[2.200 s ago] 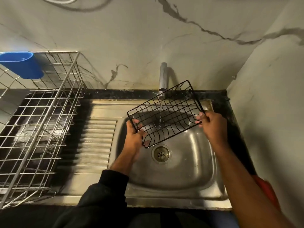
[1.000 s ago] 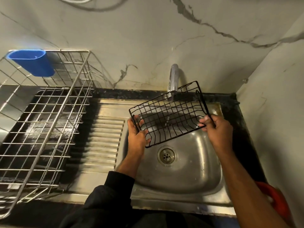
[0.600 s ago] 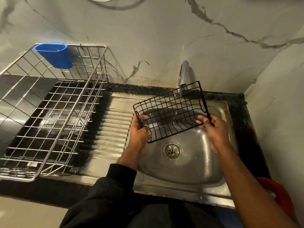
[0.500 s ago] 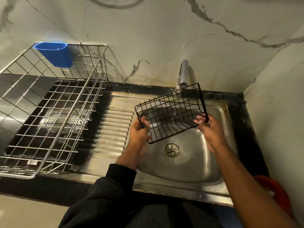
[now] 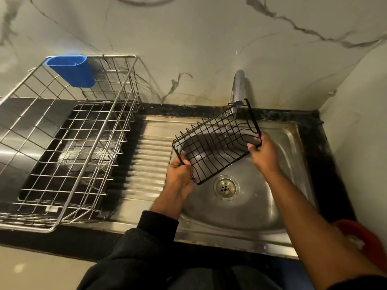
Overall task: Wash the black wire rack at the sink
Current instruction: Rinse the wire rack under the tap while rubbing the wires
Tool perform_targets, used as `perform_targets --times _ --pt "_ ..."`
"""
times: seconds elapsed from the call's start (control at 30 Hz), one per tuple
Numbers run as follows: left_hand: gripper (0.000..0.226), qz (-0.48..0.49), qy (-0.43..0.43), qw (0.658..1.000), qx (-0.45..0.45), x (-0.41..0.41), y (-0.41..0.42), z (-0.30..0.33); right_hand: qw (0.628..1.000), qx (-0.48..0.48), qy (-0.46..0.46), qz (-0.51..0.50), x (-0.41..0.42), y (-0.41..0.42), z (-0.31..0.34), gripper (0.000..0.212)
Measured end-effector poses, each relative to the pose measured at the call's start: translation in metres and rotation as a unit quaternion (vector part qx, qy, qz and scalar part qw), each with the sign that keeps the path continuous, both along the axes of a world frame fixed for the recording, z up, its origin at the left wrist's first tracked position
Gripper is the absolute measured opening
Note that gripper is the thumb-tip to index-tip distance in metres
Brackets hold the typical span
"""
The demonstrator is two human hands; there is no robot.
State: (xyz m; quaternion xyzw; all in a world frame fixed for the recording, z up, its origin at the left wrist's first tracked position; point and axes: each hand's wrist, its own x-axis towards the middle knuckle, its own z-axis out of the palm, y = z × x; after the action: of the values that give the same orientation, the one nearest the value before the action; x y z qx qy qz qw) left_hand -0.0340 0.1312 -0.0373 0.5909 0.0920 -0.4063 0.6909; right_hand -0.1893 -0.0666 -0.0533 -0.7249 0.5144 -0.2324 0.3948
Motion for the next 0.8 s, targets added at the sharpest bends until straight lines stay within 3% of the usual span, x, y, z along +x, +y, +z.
perform_targets --times 0.23,0.5,0.67,0.8 --pt "0.052 -0.012 0.037 0.999 -0.024 0.002 -0.014 0.0 0.999 -0.012 -0.034 -0.036 -0.001 0.003 0.016 0.062" --pt "0.053 0.018 0.077 0.995 -0.065 0.011 -0.013 -0.02 0.992 0.052 -0.111 -0.023 0.005 -0.006 0.018 0.05" --pt "0.057 0.016 0.111 0.989 -0.097 0.009 -0.004 -0.032 0.993 0.032 -0.113 0.023 0.003 -0.009 0.019 0.047" --pt "0.055 -0.001 0.11 0.989 -0.094 0.005 -0.016 -0.037 0.994 0.01 -0.106 -0.003 -0.005 -0.02 0.025 0.039"
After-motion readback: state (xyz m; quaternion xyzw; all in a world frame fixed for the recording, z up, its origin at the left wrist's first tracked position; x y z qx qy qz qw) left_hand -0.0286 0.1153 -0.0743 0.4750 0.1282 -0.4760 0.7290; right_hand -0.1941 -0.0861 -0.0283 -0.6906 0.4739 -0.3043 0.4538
